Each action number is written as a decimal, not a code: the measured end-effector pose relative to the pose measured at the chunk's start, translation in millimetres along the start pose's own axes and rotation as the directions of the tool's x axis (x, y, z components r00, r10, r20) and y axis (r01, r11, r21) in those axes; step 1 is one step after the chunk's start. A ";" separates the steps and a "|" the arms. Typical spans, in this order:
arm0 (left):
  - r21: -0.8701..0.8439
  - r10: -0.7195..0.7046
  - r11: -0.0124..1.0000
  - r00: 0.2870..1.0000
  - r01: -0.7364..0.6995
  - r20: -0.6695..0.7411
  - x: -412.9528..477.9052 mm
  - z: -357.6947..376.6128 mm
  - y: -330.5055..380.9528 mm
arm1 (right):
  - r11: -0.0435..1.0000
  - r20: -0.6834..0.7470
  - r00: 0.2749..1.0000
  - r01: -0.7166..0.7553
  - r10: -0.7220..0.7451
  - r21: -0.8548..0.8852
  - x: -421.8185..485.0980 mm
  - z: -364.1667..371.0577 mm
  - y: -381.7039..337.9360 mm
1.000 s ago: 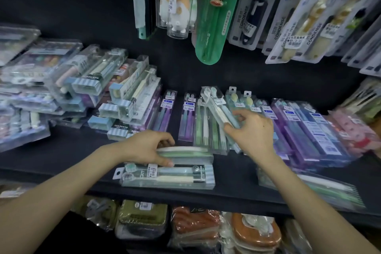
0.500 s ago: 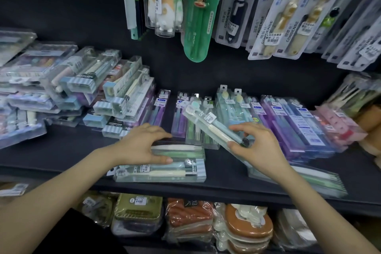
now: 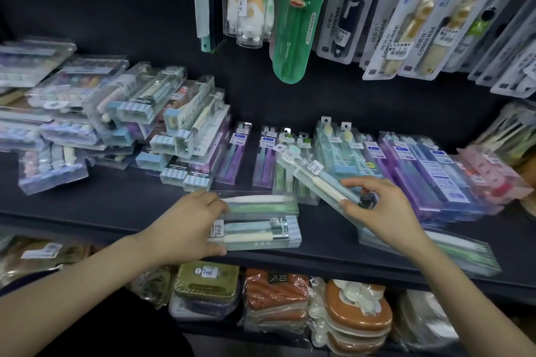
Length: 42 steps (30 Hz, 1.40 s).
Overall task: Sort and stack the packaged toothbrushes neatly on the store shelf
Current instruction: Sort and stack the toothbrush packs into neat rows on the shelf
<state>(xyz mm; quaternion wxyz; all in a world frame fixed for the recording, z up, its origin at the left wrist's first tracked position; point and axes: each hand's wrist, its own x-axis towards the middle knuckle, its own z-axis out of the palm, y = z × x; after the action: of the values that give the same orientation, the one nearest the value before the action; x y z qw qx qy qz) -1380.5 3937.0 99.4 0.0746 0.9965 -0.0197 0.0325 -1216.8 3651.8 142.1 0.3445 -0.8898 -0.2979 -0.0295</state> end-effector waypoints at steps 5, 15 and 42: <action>-0.129 -0.010 0.991 0.992 0.026 0.123 5.2 -4.3 -0.8 | 0.996 0.009 1.000 -0.031 0.030 0.088 -4.8 -9.9 5.0; -0.102 -0.010 0.995 0.997 0.018 0.079 18.8 -6.6 13.0 | 0.981 0.020 0.997 -0.082 0.080 0.176 -13.3 -33.8 14.7; 0.246 0.432 0.832 0.859 -0.497 0.275 161.7 -67.2 29.1 | 0.923 -0.099 0.979 -0.129 0.176 0.362 -14.2 -60.7 52.0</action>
<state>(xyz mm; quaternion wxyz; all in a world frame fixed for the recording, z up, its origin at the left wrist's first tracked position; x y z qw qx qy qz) -1224.7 3912.8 181.0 -0.0948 0.9582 -0.2649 -0.0516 -1190.5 3575.9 153.6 0.5189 -0.8298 -0.2051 -0.0061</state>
